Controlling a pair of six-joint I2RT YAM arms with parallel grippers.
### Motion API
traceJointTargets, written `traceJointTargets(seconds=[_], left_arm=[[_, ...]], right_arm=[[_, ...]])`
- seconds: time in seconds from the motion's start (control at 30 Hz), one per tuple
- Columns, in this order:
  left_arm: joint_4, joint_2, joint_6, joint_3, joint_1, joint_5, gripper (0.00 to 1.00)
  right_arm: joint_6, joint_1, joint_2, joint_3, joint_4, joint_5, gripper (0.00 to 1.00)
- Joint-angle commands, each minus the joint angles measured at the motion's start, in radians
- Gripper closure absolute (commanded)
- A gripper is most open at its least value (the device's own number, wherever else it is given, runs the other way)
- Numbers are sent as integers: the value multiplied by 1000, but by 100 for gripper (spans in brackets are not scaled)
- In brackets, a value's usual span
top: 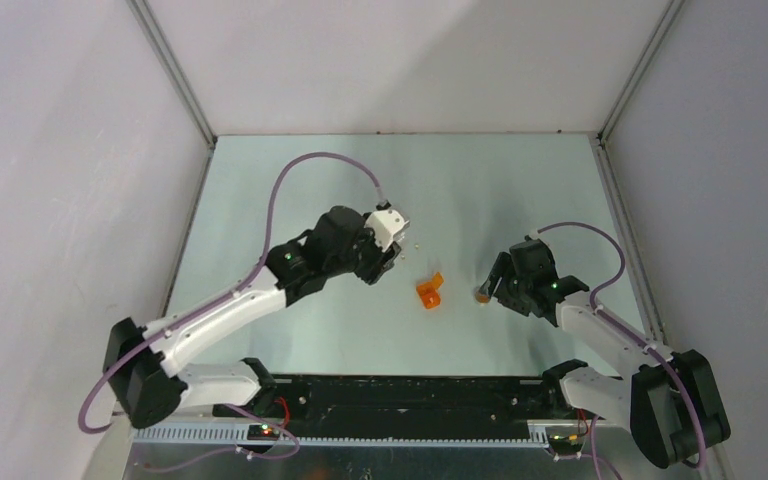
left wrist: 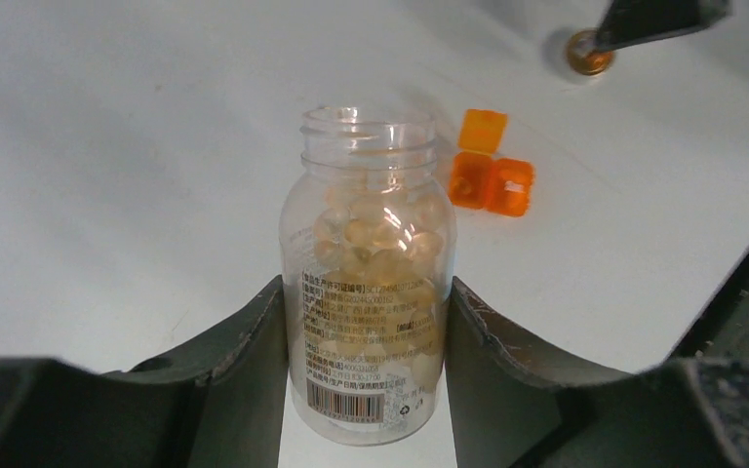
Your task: Sort the pills into containers
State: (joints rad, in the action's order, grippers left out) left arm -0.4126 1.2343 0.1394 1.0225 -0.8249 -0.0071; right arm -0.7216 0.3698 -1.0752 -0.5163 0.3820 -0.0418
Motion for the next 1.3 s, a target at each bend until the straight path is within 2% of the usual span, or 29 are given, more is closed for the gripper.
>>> traceJointTargets(seconds=[0.0,0.17,0.57,0.73,1.1,1.2,1.27], left_arm=[[277,-141,-1,-122,6,169,100],[475,-244,18,-243,7,272,100],[571,-299,30,-324,9,358,100],[604,-299,38,-344,9,367,100],[648,-290,28,-371,19,368,100],[655,-285,25,-372,29,375,100],[657,-282,24,-372,39,381,100]], right_arm=[[11,-3,16,1,-31,7,31],[31,-2,21,1,-38,27,31],[103,21,82,-7,-116,113,31],[150,61,77,-7,-187,172,36],[181,151,-65,-51,-296,234,59],[204,178,-125,-87,-304,231,59],[229,196,-168,-115,-308,225,54]])
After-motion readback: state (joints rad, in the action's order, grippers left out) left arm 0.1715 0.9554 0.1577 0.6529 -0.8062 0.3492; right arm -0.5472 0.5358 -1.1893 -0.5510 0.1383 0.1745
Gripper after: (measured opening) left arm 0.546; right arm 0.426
